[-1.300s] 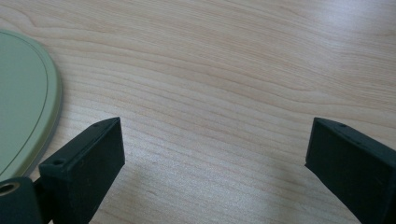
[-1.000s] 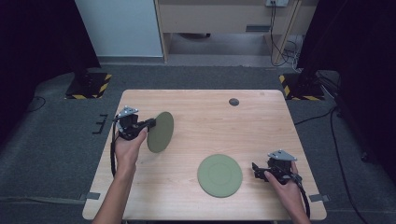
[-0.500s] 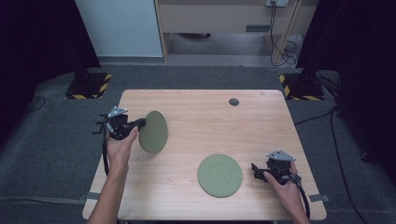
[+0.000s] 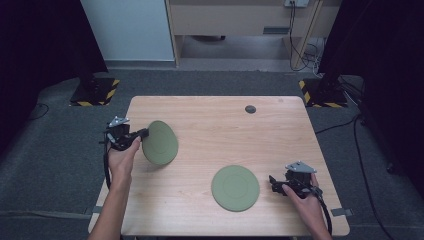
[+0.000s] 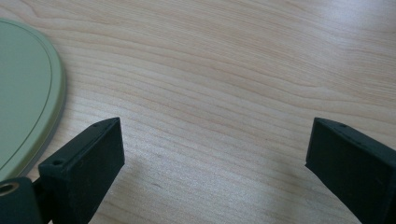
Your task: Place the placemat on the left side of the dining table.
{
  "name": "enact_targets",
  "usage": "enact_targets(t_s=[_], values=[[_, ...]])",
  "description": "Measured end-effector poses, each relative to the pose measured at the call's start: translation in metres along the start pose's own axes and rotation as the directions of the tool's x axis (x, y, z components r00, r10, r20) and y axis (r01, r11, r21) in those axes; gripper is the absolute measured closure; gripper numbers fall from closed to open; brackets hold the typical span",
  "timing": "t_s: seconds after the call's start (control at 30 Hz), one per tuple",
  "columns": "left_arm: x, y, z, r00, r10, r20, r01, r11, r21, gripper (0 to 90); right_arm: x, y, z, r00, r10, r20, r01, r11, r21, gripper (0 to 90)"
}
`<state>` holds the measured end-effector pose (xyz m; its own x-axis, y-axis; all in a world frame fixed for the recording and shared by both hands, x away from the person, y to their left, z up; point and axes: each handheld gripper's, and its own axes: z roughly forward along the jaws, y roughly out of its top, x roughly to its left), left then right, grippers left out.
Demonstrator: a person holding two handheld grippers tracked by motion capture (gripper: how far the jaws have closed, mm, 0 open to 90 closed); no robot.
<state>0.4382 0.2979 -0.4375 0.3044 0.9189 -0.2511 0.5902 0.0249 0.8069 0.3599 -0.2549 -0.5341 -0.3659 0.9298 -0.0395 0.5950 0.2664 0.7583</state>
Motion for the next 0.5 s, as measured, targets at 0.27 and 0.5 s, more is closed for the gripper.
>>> enact_targets(t_s=[0.27, 0.5], values=[[0.0035, -0.006, 0.0041, 0.9993, 0.011, -0.037, -0.011, 0.9999, -0.004, 85.5, 0.0008, -0.0002, 0.001, 1.0, -0.006, -0.002, 0.006, 1.0, 0.004, 4.5], [0.0055, -0.0087, 0.0071, 0.9983, 0.017, -0.056, -0.017, 0.9998, -0.003, 85.5, 0.0017, -0.0004, 0.0012, 1.0, -0.006, -0.003, 0.006, 1.0, 0.008, 4.5]])
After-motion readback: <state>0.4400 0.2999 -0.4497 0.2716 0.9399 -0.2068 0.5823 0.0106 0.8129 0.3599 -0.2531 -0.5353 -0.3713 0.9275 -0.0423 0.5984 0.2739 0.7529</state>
